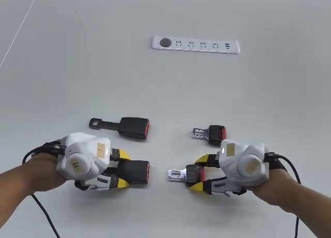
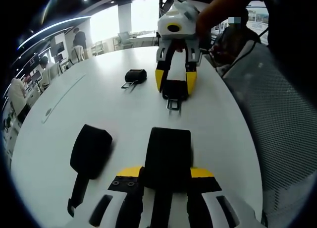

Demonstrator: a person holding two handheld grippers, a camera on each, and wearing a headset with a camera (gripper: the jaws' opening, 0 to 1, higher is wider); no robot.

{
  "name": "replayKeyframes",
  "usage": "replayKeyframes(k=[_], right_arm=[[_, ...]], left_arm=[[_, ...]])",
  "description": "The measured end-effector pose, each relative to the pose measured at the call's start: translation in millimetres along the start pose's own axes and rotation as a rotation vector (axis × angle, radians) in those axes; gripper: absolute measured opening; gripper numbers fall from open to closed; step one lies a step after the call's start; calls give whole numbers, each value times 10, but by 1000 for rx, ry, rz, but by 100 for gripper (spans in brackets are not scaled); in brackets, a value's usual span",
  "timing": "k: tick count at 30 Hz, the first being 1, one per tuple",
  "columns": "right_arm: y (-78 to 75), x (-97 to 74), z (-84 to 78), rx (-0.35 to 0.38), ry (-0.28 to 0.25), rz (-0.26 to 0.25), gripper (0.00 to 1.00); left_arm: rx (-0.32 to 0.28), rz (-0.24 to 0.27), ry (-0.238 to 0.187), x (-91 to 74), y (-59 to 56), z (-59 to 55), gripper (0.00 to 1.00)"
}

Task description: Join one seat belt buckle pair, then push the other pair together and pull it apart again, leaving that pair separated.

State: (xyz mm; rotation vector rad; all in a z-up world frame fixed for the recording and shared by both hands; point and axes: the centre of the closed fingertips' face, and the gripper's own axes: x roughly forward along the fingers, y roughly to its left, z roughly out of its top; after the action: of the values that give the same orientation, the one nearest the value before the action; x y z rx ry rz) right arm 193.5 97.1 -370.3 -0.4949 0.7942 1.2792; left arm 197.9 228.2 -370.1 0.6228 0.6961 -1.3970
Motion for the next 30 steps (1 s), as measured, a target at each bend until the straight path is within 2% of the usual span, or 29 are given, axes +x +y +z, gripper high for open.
replayKeyframes(k=[14, 23, 25, 30], right_arm=[[68, 208, 245, 0, -24, 6, 36], [78, 293, 337, -4, -19, -2, 35], [72, 300, 348, -28, -13, -6, 35], [116, 335, 396, -31, -21, 11, 35]], left_arm=[[2, -2, 8, -3, 17, -13, 34], [6, -4, 15, -1, 22, -22, 34], [8, -6, 18, -2, 21, -22, 34], [15, -9, 23, 0, 24, -25, 33]])
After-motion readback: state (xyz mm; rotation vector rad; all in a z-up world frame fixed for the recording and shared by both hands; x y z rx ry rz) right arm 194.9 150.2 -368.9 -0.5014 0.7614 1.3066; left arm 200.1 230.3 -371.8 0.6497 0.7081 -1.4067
